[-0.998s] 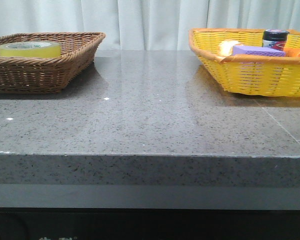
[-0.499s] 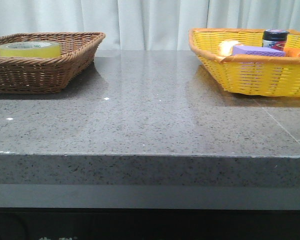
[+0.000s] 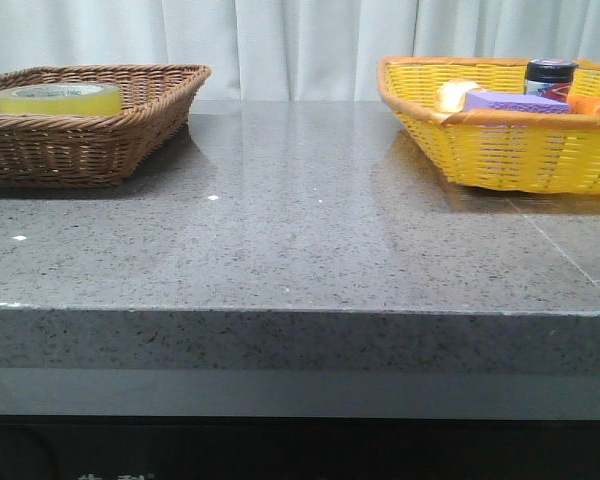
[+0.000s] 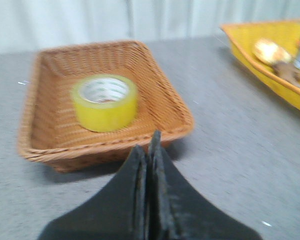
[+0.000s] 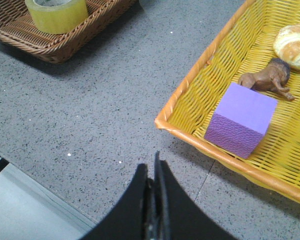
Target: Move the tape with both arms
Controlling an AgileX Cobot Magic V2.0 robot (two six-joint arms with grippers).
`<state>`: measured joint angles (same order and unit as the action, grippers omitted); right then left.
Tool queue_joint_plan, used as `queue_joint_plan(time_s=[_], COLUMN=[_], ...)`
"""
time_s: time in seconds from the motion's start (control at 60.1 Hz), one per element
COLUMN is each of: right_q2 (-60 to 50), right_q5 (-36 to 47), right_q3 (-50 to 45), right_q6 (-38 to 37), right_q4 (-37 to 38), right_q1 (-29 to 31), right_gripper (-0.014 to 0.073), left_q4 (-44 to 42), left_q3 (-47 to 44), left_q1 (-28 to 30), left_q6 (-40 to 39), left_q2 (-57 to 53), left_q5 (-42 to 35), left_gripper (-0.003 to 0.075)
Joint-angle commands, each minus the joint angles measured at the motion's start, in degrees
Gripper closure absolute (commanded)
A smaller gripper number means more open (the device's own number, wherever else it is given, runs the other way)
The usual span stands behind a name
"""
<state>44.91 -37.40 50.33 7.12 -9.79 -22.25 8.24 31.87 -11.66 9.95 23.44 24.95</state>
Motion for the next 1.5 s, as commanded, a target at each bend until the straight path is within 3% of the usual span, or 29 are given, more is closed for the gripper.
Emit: queue_joint_plan(time_s=[0.0,0.2,0.399,0.865,1.015,1.481], right_q2=[0.0,0.0,0.0,0.0,0.0,0.0], right_q5=[3.5,3.5,3.5,3.5,3.5,3.5], right_q3=[1.4,1.4,1.4,1.4,1.4,1.4], right_q6=[0.2,0.2,0.2,0.2,0.2,0.2], right_q4=[-0.5,-0.5,-0.5,-0.5,-0.5,-0.5], right_q1=[0.4,0.4,0.4,0.4,0.4,0.4], right_gripper=[0.0661,0.0661,0.0661,0.0661,0.0661,0.0661], left_q4=[0.3,0.6,0.6,2.7,-5.6,-3.8], left_q3=[-6.4,-23.2,-32.4,-32.5,-32.5,-32.5], left_q1=[2.9,6.2,6.2,6.8,6.8,6.8], left_q6=[0.0,0.0,0.0,-0.1,-7.2,-7.1], left_q2=[-4.9,-15.8,-25.2,-24.6,-24.6,-24.6], left_q5=[-12.5,-23.3,-29.5,-29.3,-29.3,-29.2], left_gripper=[0.0741,0.0741,0.0741,0.0741,0.0741,0.0741])
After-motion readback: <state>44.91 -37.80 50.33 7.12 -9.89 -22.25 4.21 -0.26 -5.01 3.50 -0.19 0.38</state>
